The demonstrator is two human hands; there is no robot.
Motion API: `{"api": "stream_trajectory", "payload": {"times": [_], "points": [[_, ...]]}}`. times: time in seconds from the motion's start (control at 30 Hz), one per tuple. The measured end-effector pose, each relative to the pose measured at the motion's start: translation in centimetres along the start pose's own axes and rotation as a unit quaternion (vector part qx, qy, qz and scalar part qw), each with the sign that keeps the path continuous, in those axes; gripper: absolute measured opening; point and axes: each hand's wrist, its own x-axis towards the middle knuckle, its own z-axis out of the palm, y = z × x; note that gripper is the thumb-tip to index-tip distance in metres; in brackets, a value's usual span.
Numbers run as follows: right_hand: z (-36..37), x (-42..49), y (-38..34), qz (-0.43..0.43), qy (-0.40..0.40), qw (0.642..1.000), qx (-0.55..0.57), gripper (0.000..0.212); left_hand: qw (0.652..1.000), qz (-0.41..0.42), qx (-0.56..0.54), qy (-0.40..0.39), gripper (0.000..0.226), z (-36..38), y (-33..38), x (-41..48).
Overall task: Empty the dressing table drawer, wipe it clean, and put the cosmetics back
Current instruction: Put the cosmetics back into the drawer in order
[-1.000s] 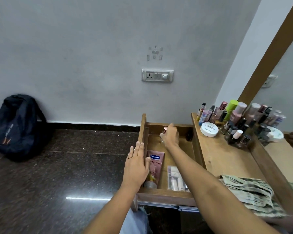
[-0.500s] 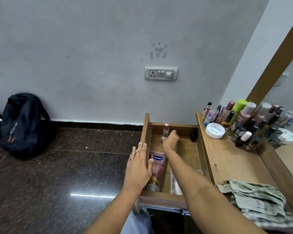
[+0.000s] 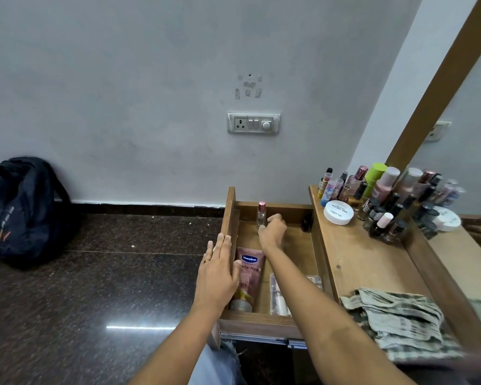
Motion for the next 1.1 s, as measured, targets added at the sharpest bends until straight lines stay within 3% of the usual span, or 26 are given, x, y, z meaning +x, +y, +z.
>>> {"api": "stream_trajectory", "payload": {"times": [0.17, 0.4, 0.53, 0.8, 1.1], "points": [[-4.0, -2.7, -0.4, -0.085, 0.012, 0.996, 0.002, 0.018, 1.000, -0.001, -0.010, -0.004, 0.060, -0.2, 0.1, -0.1], [-14.5, -0.8, -2.3, -0.251, 0.169, 0.952, -0.045, 0.018, 1.000, -0.004, 0.000, -0.005, 0.060, -0.4, 0.2, -0.3], [-18.2, 1.9, -2.1, -0.247, 0.225, 0.931, -0.144, 0.023, 1.000, -0.005, 0.016, -0.003, 0.061, -0.4, 0.4, -0.3], [-18.3, 3.5, -0.9, -0.244, 0.163, 0.918, -0.268, 0.026, 1.000, -0.008, 0.019, -0.003, 0.061, -0.5, 0.4, -0.4], [-17.7, 3.0, -1.2, -0.251, 0.186, 0.919, -0.241, 0.020, 1.000, -0.009, 0.012, -0.002, 0.061, -0.3, 0.4, -0.4]]}}
